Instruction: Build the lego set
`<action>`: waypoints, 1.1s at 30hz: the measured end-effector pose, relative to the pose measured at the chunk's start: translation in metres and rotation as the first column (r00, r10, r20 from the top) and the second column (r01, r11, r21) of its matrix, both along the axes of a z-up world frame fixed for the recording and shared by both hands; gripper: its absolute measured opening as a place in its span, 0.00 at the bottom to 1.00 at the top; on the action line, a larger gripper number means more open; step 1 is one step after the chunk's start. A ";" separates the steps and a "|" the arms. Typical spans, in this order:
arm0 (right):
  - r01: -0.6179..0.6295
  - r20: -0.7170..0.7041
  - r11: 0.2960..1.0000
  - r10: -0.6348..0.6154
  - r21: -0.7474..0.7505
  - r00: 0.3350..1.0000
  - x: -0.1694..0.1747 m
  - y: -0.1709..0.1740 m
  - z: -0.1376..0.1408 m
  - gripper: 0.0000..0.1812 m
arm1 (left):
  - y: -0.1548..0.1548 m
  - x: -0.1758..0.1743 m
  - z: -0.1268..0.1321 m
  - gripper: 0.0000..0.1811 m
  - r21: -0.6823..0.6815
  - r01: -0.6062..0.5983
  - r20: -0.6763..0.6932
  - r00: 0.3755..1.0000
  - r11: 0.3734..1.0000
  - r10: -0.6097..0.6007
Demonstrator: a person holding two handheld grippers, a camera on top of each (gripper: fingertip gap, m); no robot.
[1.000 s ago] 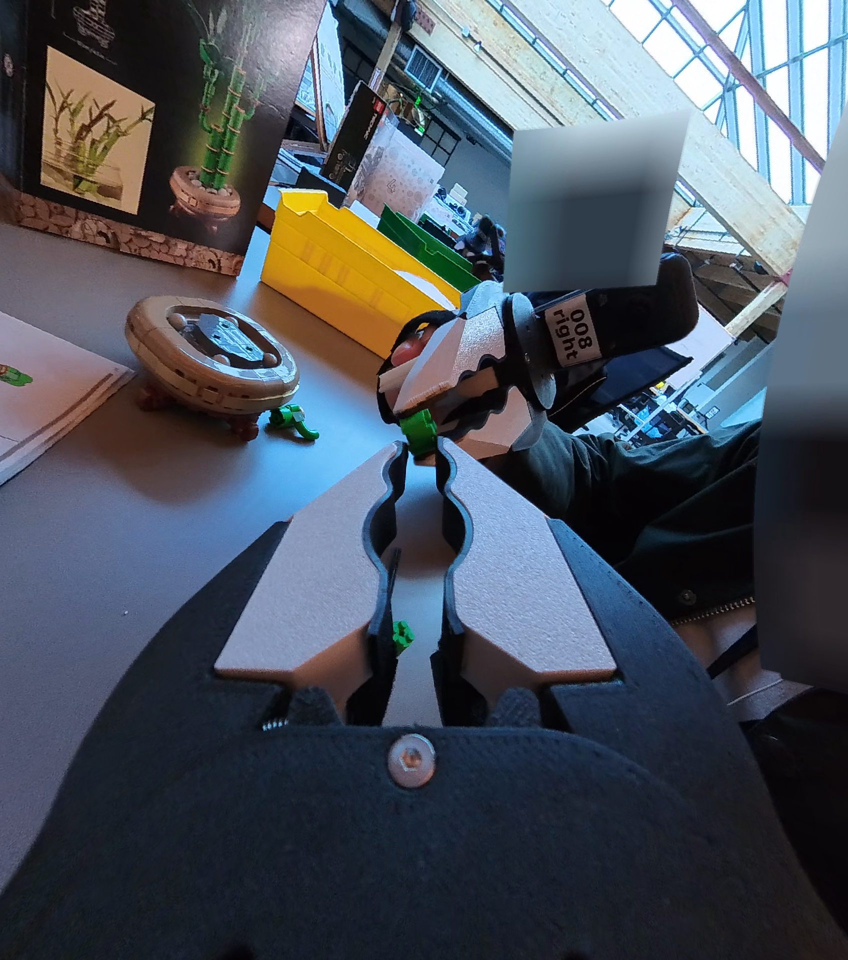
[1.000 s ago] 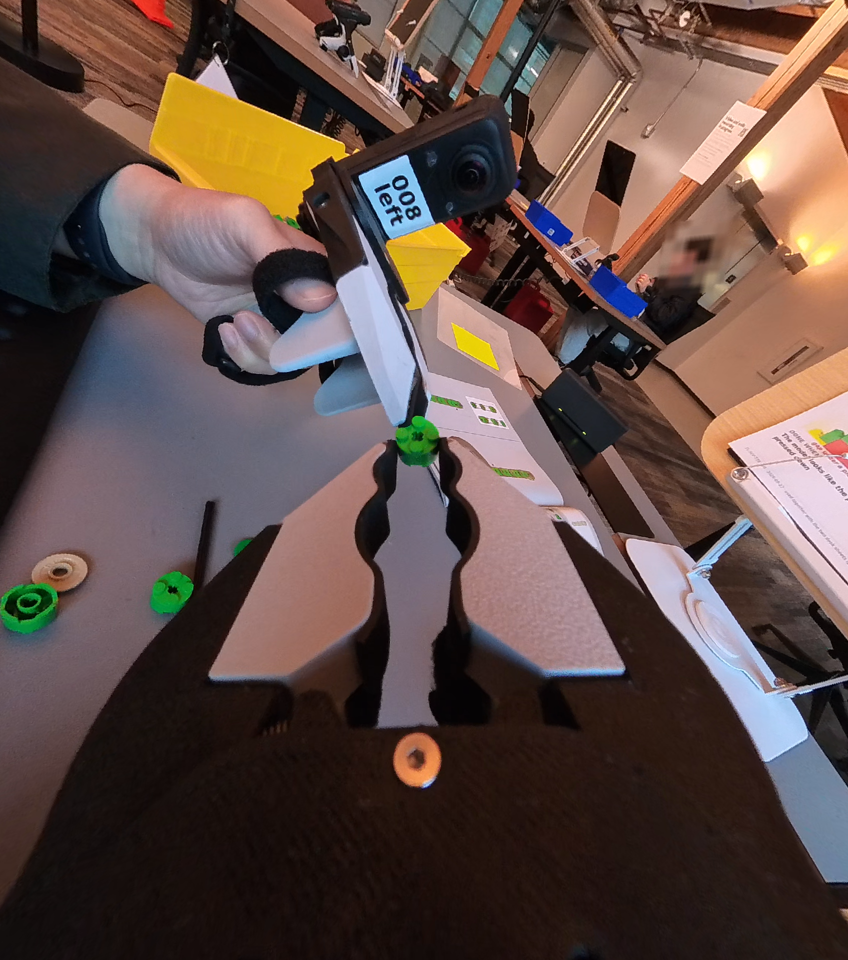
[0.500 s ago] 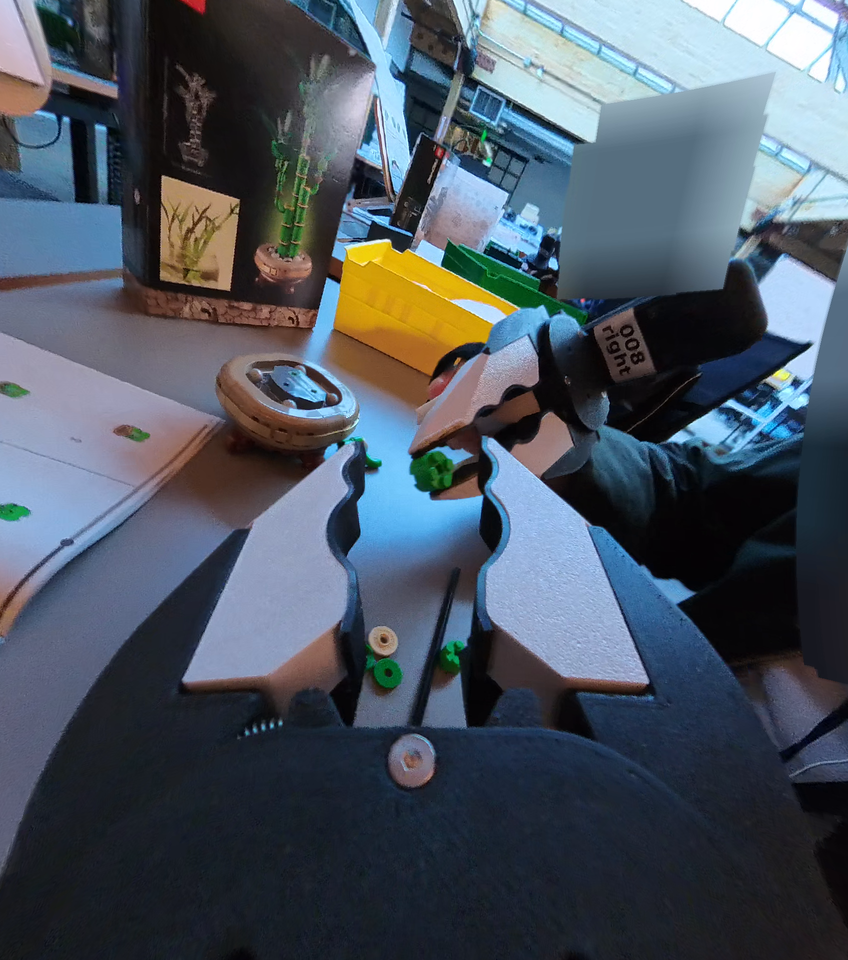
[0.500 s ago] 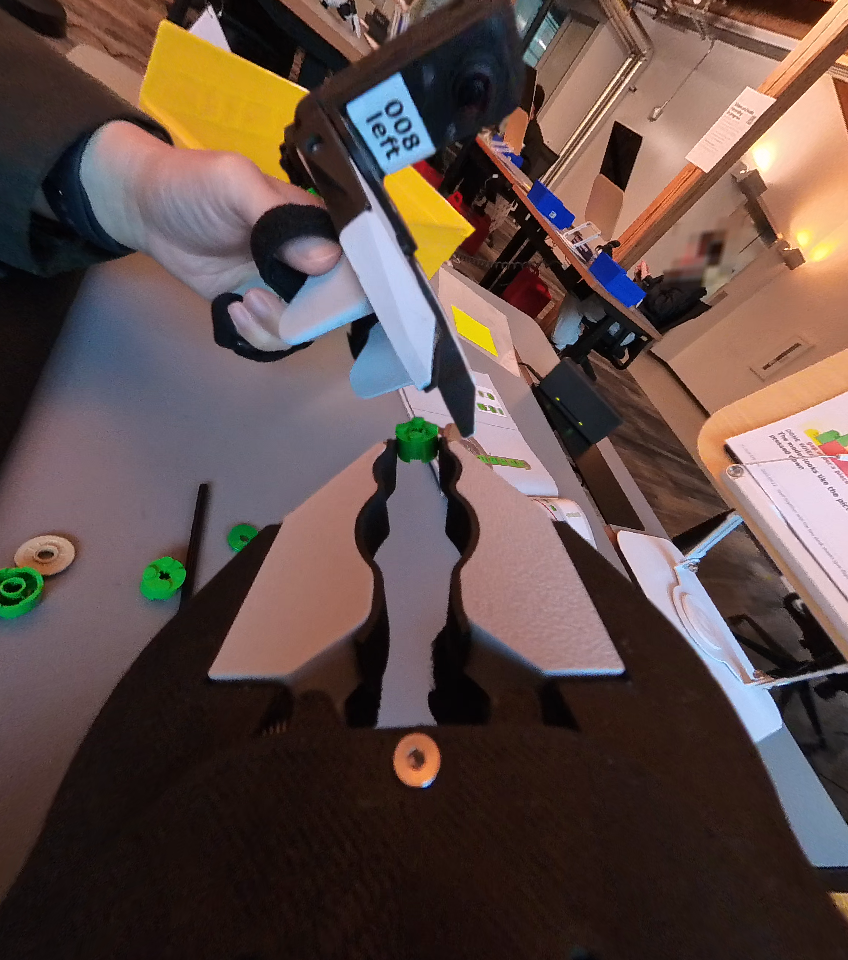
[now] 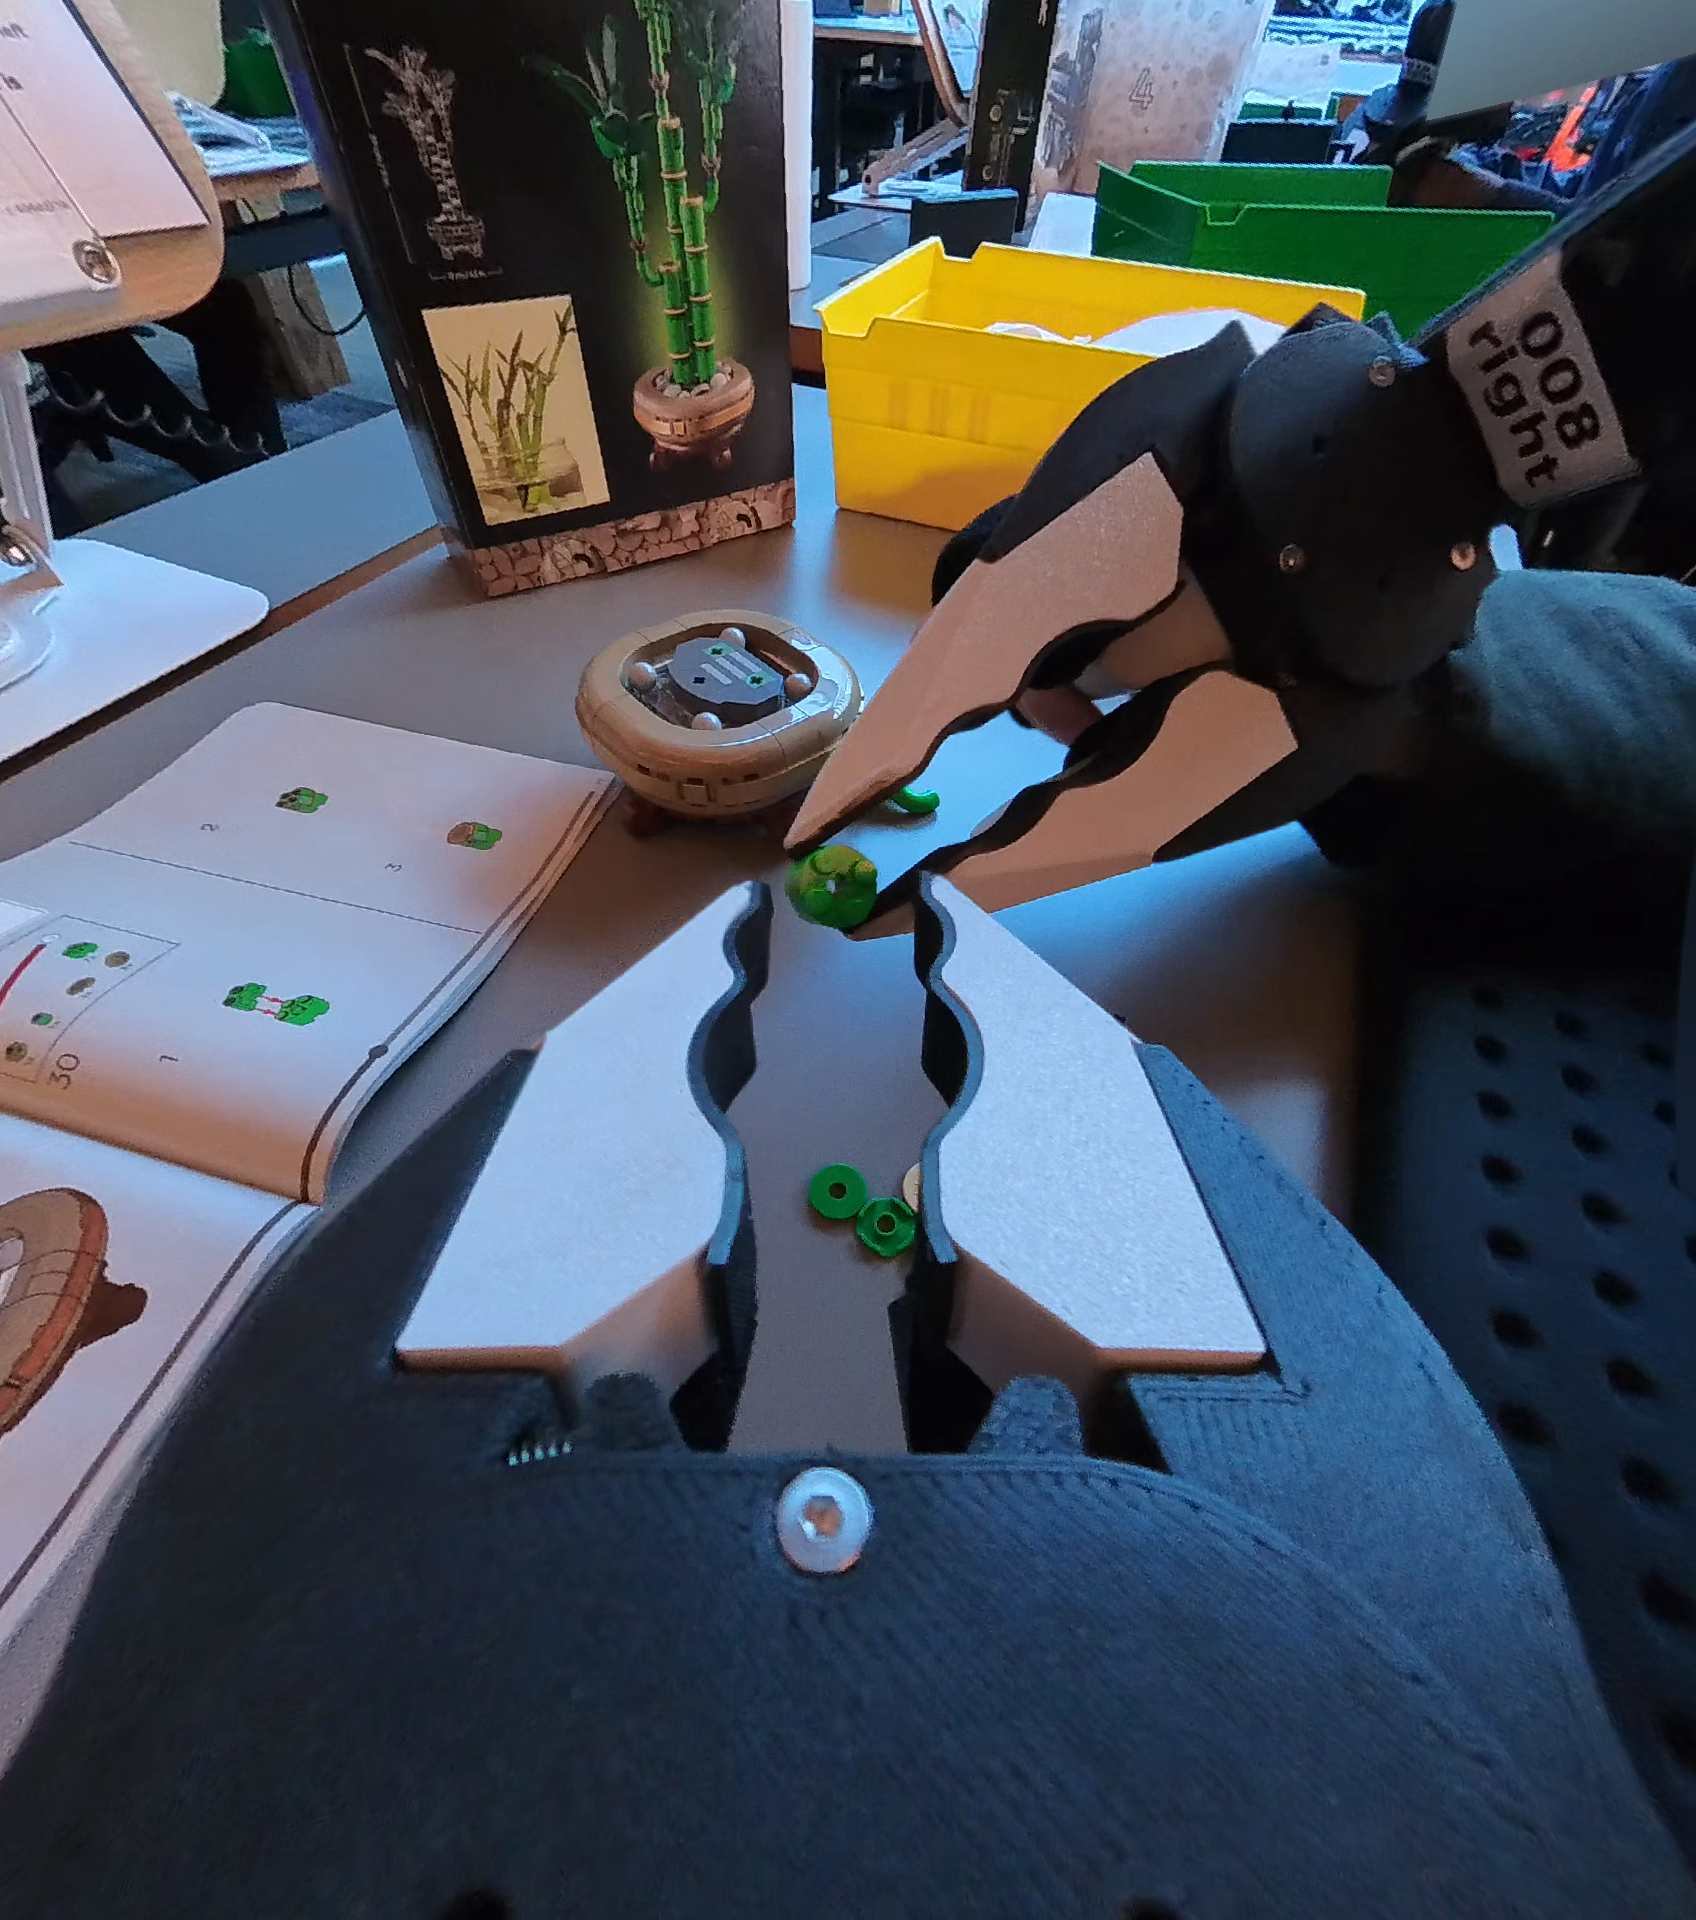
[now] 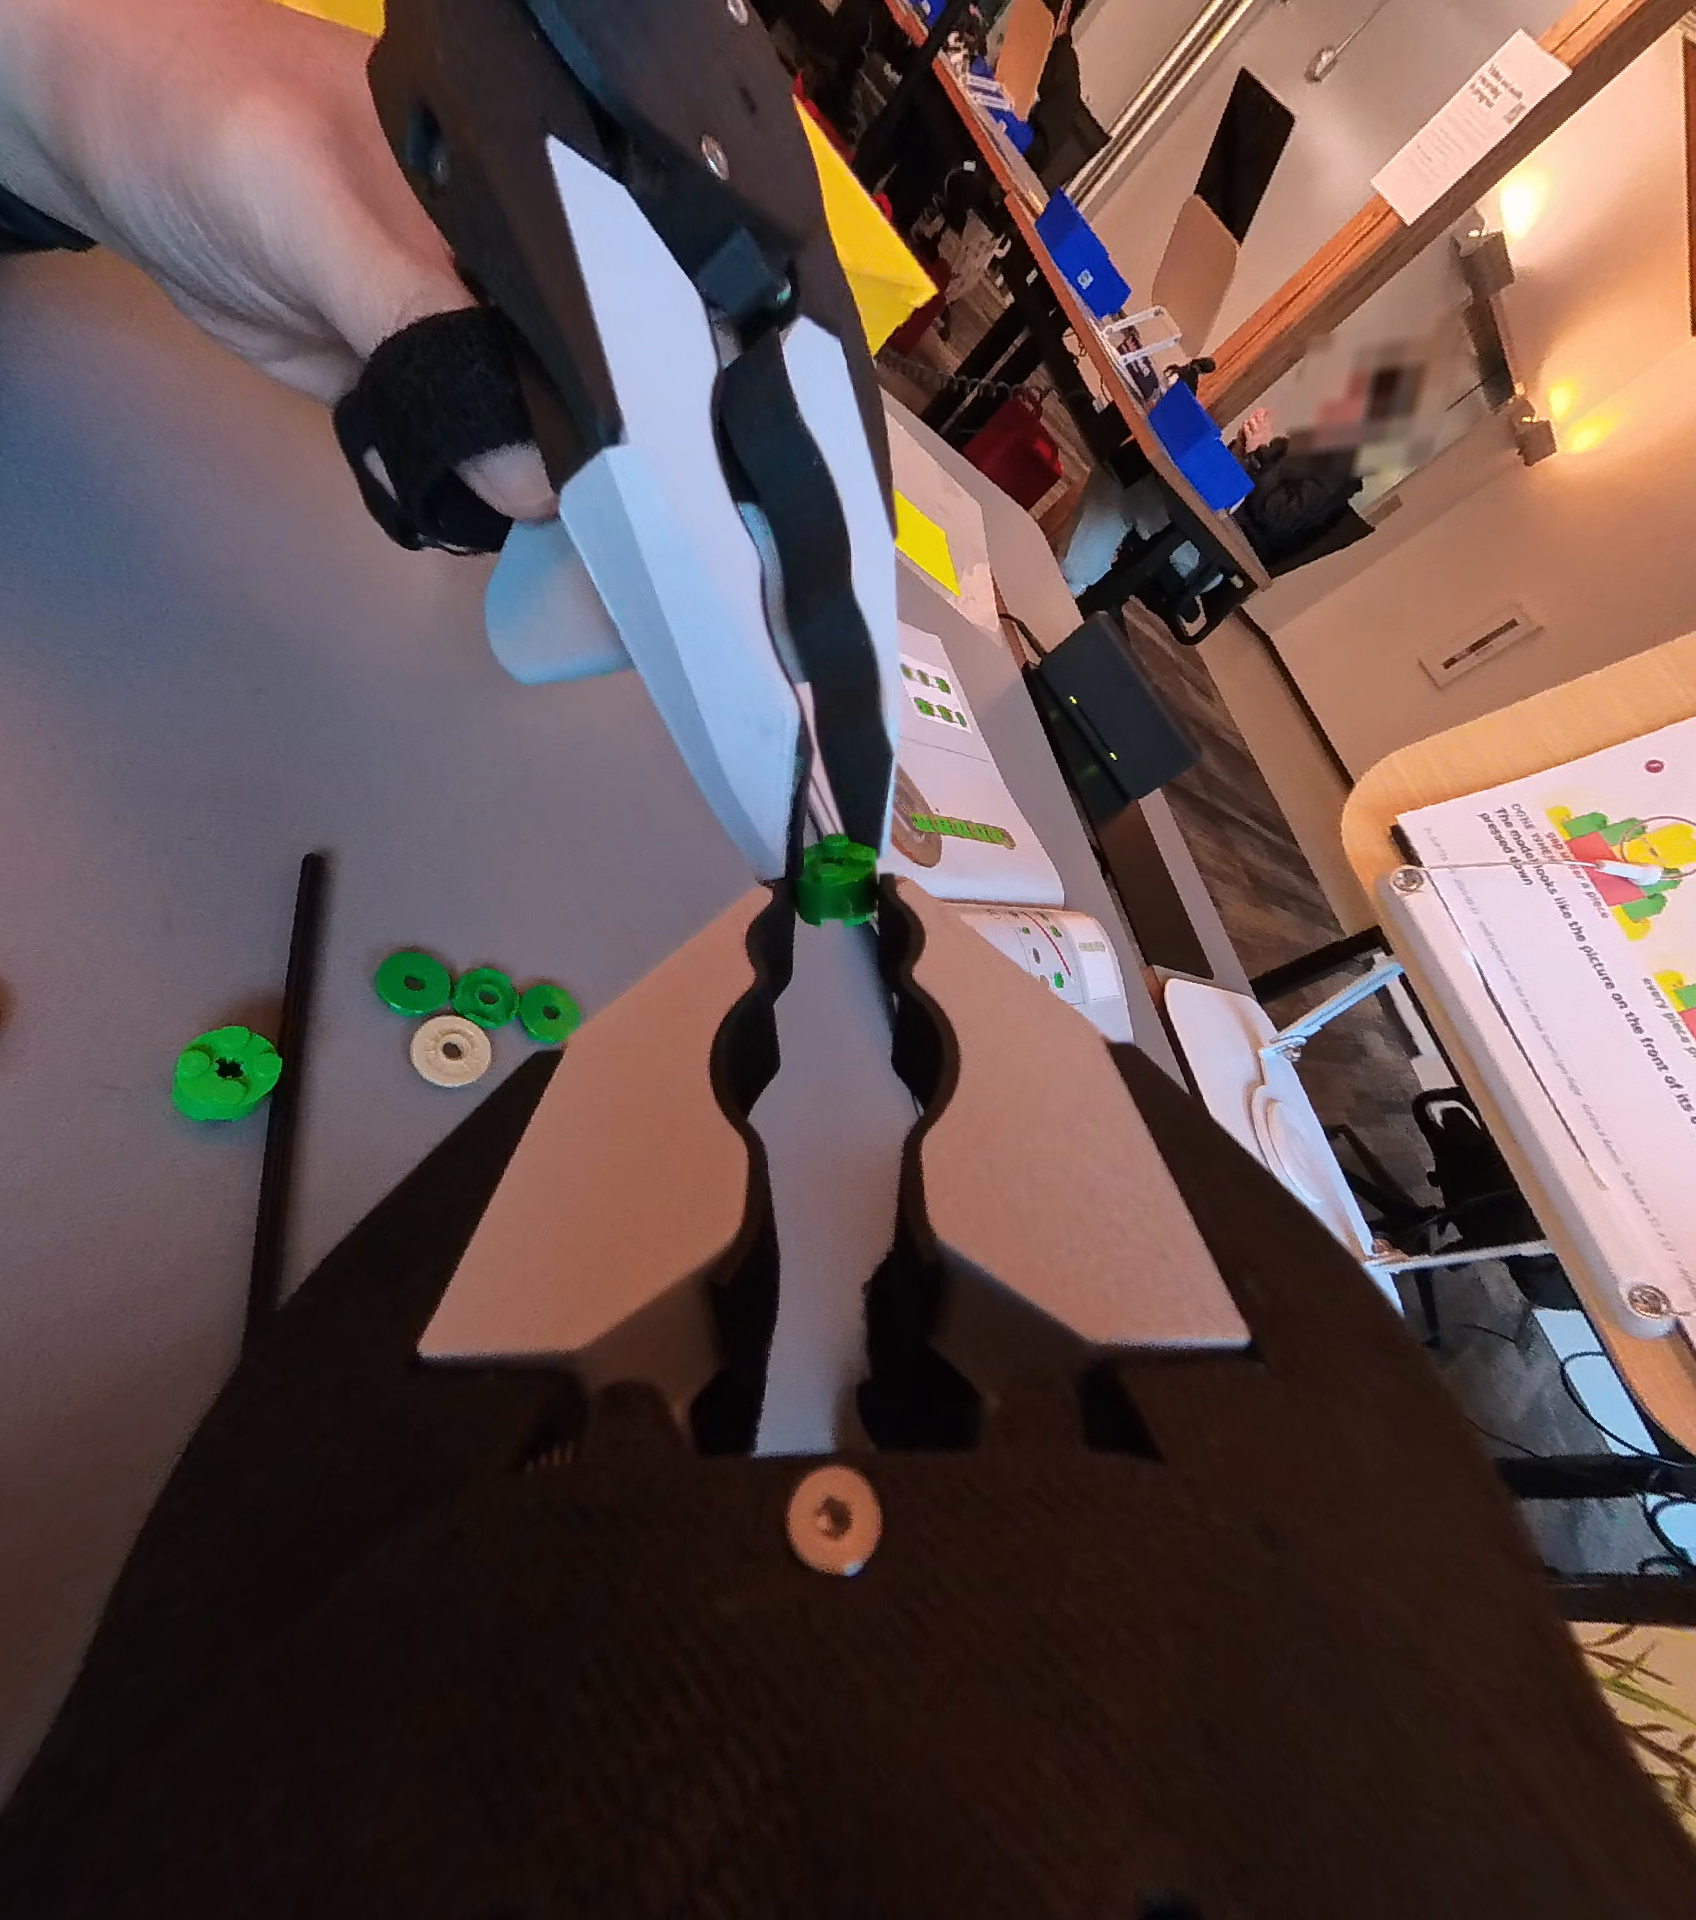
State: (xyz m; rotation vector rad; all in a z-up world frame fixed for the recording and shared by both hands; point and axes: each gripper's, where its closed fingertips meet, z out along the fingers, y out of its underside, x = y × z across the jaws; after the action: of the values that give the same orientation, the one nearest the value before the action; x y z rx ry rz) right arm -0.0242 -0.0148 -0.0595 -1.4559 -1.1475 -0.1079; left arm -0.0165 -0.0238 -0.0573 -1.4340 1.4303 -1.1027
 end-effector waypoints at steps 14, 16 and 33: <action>0.029 0.065 0.999 -0.030 0.018 0.997 0.003 0.004 -0.006 0.07 | 0.002 0.001 -0.006 0.12 -0.056 -0.032 -0.033 0.999 0.998 0.030; 0.026 0.073 1.000 -0.027 0.017 0.997 0.003 0.004 -0.008 0.08 | 0.002 0.001 -0.007 0.12 -0.064 -0.031 -0.041 0.999 0.997 0.028; 0.009 0.169 0.999 -0.015 0.038 0.986 -0.002 0.003 -0.018 0.08 | 0.006 -0.002 -0.002 0.15 -0.186 -0.052 -0.015 0.999 0.981 0.050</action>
State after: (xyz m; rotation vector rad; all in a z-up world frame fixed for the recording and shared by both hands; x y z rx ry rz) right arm -0.0257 -0.0121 -0.0775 -1.4419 -1.2672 -0.2642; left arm -0.0184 -0.0182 -0.0595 -1.6004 1.3181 -1.2243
